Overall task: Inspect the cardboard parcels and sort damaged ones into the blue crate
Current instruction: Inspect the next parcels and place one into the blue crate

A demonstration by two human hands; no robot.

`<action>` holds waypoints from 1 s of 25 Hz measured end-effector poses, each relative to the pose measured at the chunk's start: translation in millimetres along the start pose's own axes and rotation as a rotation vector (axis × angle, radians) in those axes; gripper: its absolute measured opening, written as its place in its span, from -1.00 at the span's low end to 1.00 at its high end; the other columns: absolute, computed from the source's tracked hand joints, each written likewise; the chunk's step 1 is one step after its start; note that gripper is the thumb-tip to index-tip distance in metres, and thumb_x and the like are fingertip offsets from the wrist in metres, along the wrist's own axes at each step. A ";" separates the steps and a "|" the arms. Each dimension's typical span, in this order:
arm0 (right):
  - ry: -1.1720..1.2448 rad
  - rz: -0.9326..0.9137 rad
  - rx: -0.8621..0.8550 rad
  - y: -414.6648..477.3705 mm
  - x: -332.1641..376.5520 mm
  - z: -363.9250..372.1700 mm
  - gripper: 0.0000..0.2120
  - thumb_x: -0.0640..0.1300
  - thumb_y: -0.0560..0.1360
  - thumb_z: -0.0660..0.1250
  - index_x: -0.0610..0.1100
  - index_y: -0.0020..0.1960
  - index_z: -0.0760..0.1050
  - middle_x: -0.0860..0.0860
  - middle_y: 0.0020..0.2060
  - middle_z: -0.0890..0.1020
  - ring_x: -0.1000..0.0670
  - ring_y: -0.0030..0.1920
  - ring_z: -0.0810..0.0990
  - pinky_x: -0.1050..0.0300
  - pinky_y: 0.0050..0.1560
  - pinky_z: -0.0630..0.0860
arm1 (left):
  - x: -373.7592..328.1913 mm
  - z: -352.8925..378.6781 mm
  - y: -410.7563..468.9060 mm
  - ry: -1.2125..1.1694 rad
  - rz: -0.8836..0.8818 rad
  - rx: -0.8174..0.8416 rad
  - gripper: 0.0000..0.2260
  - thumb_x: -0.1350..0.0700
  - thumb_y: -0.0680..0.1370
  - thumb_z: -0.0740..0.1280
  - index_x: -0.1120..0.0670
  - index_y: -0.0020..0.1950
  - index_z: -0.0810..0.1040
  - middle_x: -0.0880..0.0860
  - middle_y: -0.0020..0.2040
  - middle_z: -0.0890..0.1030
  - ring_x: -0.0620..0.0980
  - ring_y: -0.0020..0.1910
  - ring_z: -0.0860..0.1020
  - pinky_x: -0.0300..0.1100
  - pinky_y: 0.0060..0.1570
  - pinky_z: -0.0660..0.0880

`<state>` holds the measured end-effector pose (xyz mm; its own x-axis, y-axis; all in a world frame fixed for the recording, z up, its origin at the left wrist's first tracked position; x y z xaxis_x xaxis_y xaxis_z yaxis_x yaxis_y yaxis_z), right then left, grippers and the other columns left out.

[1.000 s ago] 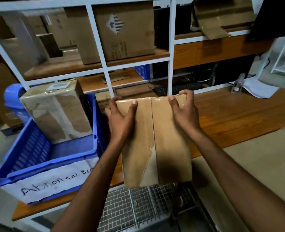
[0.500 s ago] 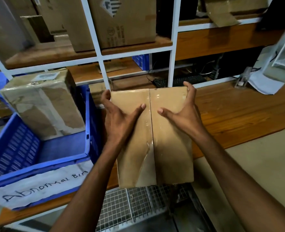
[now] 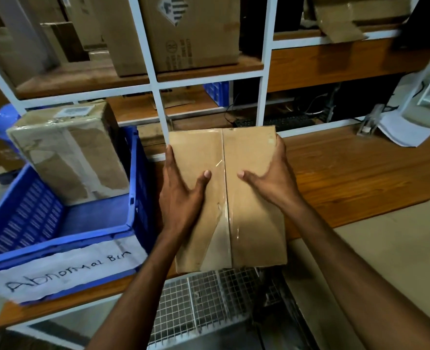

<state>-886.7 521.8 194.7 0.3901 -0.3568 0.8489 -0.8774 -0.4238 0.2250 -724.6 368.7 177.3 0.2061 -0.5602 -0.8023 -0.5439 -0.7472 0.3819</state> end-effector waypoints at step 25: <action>-0.037 0.109 0.021 -53.6 -44.9 15.8 0.24 0.04 0.37 0.63 0.07 0.67 -0.24 -0.11 0.57 0.28 -0.18 0.48 0.36 -0.05 0.33 0.40 | 28.4 0.3 -32.0 0.107 0.032 0.140 0.09 -0.35 0.44 0.48 -0.12 0.70 -0.18 -0.04 0.71 -0.05 0.08 0.59 0.23 0.14 0.40 0.35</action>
<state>-852.7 547.3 136.9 0.3028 -0.4324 0.8493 -0.9093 -0.3981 0.1215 -701.6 376.8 142.1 0.2682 -0.6232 -0.7346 -0.6582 -0.6753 0.3326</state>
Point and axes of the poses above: each hand's wrist, its own y-axis towards the middle knuckle, its own z-axis out of the palm, x = y × z, the point moved 4 cm from there along y, towards the middle knuckle
